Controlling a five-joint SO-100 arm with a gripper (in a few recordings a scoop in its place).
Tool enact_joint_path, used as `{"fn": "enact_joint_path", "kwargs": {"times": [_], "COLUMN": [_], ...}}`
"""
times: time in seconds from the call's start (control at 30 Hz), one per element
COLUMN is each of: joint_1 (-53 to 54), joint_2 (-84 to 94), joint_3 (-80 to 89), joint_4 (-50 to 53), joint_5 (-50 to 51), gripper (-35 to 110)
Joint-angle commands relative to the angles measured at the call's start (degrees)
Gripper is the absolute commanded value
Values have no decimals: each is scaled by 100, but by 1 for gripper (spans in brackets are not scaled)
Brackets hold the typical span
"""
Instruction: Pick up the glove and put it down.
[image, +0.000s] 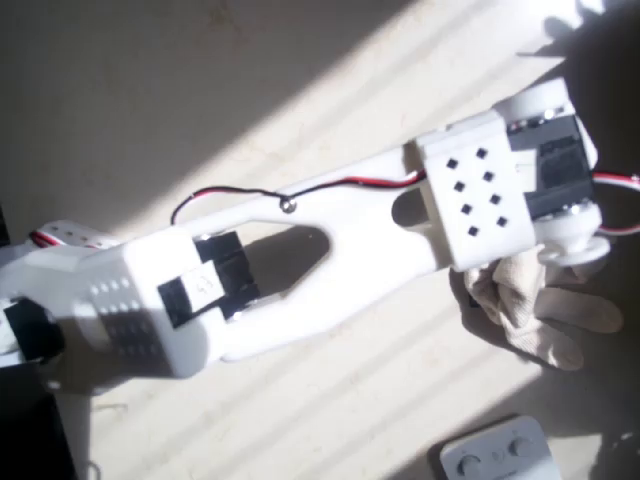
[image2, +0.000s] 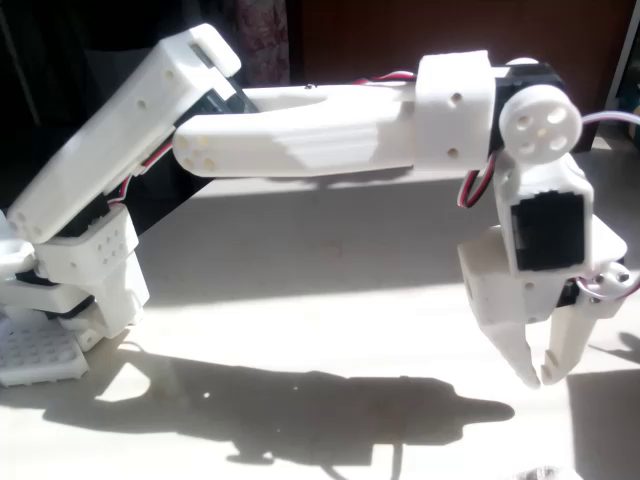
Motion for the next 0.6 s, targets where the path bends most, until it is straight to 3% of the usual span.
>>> {"fn": "enact_joint_path", "kwargs": {"times": [0.0,0.2,0.57], "joint_1": [79,97,185], "joint_2": [123,1143,4078], "joint_3": [-97,308,2909], "joint_4": [0,-62,-70], "joint_5": [35,35,-26], "gripper": [0,0,0]}}
